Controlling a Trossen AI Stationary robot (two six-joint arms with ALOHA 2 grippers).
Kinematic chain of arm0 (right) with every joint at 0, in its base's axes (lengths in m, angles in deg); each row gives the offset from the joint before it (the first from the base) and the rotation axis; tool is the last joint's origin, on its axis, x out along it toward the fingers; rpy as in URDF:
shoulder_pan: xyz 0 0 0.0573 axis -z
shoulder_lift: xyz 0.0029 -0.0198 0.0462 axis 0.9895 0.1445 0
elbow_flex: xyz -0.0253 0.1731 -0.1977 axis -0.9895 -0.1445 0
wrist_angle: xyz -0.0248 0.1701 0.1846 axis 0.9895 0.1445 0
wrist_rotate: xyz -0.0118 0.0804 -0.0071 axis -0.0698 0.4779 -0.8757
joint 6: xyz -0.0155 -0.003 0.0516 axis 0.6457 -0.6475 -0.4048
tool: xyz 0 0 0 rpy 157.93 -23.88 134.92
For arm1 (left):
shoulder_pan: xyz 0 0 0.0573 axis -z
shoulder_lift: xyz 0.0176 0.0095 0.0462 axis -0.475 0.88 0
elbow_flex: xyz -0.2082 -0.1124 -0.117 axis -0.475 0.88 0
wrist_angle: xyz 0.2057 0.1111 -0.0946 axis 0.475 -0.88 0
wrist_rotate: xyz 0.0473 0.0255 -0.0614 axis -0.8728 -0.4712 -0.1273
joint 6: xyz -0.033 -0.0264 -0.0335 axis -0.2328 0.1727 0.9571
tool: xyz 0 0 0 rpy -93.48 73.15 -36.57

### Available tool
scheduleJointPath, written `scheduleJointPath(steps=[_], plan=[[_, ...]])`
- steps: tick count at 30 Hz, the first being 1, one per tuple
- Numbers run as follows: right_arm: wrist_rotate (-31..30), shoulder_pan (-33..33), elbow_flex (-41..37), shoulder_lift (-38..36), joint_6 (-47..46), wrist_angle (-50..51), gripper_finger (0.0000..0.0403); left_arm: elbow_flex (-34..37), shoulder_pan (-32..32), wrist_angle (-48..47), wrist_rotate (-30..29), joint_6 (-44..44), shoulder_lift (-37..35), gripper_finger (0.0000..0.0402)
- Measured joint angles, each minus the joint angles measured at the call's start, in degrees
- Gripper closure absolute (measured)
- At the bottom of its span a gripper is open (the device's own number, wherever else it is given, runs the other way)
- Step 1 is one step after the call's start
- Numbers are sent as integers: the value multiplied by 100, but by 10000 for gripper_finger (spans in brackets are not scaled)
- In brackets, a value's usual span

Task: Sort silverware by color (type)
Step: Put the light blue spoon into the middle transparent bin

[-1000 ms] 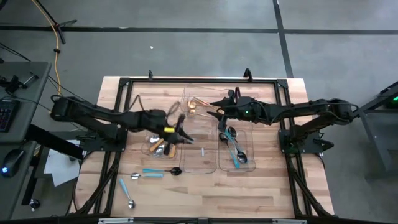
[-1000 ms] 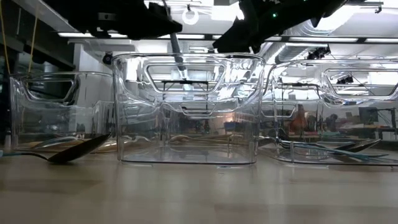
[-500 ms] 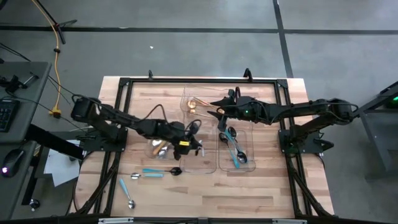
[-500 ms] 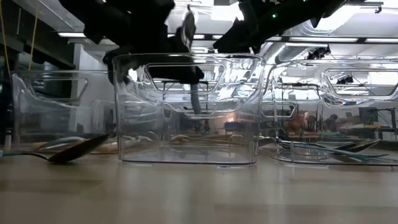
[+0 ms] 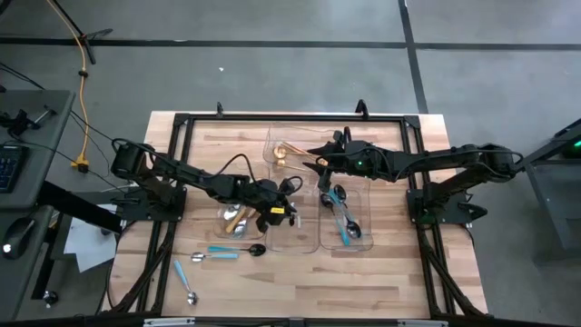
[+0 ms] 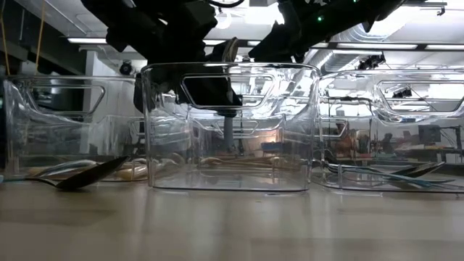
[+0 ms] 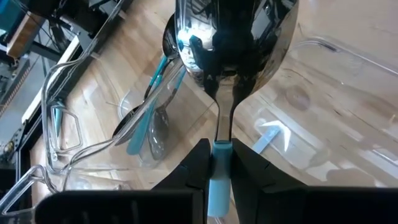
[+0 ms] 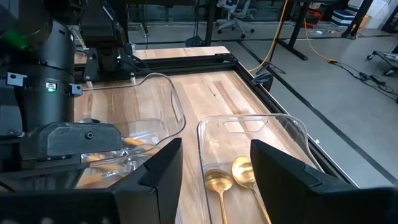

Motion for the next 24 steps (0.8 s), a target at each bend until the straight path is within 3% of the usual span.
scheduleJointPath(steps=[9, 24], plan=[[0, 0, 0, 2, 0, 4, 229, 1, -2, -113, 1, 200, 0, 361], [0, 0, 0, 2, 0, 7, 229, 0, -2, -12, 2, 495, -5, 296]])
